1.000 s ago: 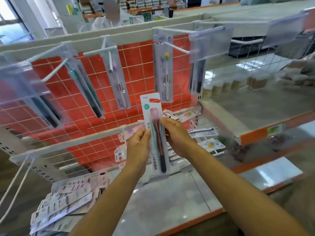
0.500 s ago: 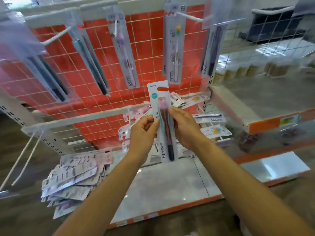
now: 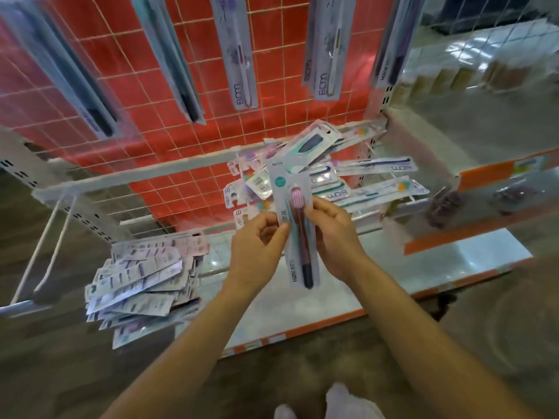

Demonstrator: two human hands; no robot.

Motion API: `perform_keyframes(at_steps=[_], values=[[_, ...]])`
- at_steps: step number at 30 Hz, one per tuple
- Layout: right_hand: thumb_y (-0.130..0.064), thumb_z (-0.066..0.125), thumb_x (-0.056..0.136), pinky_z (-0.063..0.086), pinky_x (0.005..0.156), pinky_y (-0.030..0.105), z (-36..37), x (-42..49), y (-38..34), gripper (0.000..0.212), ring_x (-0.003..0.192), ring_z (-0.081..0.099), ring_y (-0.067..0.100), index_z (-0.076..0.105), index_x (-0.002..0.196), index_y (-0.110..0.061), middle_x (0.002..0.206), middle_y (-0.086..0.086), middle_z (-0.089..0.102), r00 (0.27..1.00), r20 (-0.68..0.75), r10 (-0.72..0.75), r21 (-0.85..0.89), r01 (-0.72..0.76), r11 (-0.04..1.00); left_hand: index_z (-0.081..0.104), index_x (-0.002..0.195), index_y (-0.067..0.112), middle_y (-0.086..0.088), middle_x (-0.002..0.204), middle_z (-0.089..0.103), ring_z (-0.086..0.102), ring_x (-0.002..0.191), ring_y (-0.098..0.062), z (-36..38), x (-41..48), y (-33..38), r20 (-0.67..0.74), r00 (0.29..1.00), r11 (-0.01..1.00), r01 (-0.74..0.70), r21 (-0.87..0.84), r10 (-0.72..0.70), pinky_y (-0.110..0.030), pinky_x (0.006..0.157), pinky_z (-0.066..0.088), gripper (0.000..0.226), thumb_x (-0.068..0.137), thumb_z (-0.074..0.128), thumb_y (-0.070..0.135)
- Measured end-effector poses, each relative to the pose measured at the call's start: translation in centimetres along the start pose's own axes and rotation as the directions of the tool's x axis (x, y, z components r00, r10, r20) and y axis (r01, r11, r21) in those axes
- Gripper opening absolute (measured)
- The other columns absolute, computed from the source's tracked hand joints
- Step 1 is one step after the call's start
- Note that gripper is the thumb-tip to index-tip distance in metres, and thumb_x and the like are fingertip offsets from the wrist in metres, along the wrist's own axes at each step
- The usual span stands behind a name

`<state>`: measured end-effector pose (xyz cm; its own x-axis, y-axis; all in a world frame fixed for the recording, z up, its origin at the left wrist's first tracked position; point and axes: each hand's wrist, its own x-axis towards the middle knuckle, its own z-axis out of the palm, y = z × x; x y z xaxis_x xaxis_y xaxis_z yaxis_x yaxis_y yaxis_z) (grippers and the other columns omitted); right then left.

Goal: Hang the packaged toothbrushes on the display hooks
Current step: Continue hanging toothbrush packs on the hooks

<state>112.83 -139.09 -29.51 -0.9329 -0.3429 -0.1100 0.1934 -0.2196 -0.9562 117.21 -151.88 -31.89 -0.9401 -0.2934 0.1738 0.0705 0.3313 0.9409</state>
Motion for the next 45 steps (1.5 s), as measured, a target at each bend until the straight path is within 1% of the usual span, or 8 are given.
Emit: perform_keyframes(at_steps=[5,12,15,19,26,33,37,45], values=[[-0.005,0.045,0.098,0.055,0.091,0.042,-1.4,-0.1,3.4,0.028,0.105,0.066,0.023,0.068,0.108,-0.018,0.108,0.003,0.07,0.996,0.073,-0.054,-0.103,0.062,0.993,0.062,0.099,0.023,0.022,0.087,0.062,0.063,0.082,0.01,1.3,-1.5,-2.8,-0.081,0.984,0.982,-0.146,0.117,0.156,-0.006,0.071,0.05,0.012,0.092,0.064,0.013],[-0.025,0.055,0.089,0.055,0.091,0.04,-4.1,1.2,9.0,0.024,0.108,0.066,0.025,0.067,0.109,-0.021,0.109,0.0,0.071,0.962,0.21,-0.175,-0.084,0.196,0.977,0.058,0.098,0.02,0.01,0.088,0.065,0.062,0.082,0.011,4.3,-2.4,-9.3,-0.177,0.916,0.93,-0.336,0.147,0.359,-0.005,0.069,0.05,0.014,0.09,0.055,0.03],[-0.036,0.057,0.082,0.056,0.089,0.036,-4.7,2.0,11.7,0.028,0.107,0.066,0.024,0.069,0.105,-0.027,0.107,-0.004,0.072,0.94,0.262,-0.22,-0.08,0.248,0.965,0.06,0.098,0.021,0.009,0.09,0.063,0.06,0.084,0.015,4.9,-2.3,-12.2,-0.214,0.861,0.885,-0.427,0.187,0.461,-0.002,0.07,0.048,0.009,0.09,0.057,0.025],[-0.036,0.057,0.081,0.056,0.083,0.029,-5.6,3.3,15.4,0.024,0.104,0.067,0.021,0.073,0.099,-0.032,0.102,-0.007,0.072,0.908,0.303,-0.29,-0.067,0.324,0.944,0.056,0.099,0.017,0.008,0.089,0.062,0.062,0.083,-0.004,5.5,-2.0,-15.9,-0.225,0.789,0.819,-0.53,0.22,0.571,-0.002,0.07,0.048,0.025,0.098,0.048,0.041],[-0.028,0.051,0.088,0.053,0.08,0.015,-6.3,6.0,21.4,0.022,0.101,0.065,0.003,0.066,0.104,-0.026,0.102,-0.027,0.067,0.784,0.392,-0.481,-0.113,0.56,0.821,0.057,0.099,0.016,0.006,0.094,0.062,0.058,0.084,0.009,5.9,-0.3,-22.6,-0.19,0.695,0.718,-0.639,0.276,0.693,0.0,0.071,0.044,0.026,0.1,0.046,0.039],[-0.025,0.058,0.088,0.053,0.078,0.017,-6.0,9.4,26.1,0.02,0.097,0.067,0.005,0.06,0.108,-0.029,0.099,-0.022,0.069,0.72,0.357,-0.595,-0.063,0.654,0.754,0.062,0.106,0.022,0.022,0.094,0.06,0.06,0.083,0.016,6.2,1.4,-27.6,-0.22,0.68,0.714,-0.656,0.243,0.7,-0.002,0.071,0.046,0.016,0.091,0.058,0.023],[-0.012,0.053,0.087,0.054,0.073,0.021,-5.4,10.8,27.2,0.021,0.087,0.068,0.009,0.064,0.103,-0.021,0.089,-0.009,0.07,0.718,0.336,-0.61,-0.024,0.653,0.757,0.065,0.1,0.028,0.03,0.088,0.068,0.067,0.08,0.006,5.9,2.1,-28.5,-0.256,0.735,0.776,-0.617,0.134,0.628,-0.008,0.069,0.05,0.013,0.09,0.056,0.03],[-0.015,0.054,0.087,0.055,0.073,0.024,-3.1,10.6,27.3,0.018,0.086,0.067,0.012,0.062,0.104,-0.017,0.091,-0.002,0.067,0.662,0.298,-0.687,0.033,0.713,0.701,0.064,0.094,0.025,0.019,0.08,0.07,0.068,0.073,-0.002,4.5,2.1,-28.0,-0.359,0.656,0.722,-0.688,0.078,0.664,-0.017,0.065,0.052,0.006,0.09,0.059,0.024]])
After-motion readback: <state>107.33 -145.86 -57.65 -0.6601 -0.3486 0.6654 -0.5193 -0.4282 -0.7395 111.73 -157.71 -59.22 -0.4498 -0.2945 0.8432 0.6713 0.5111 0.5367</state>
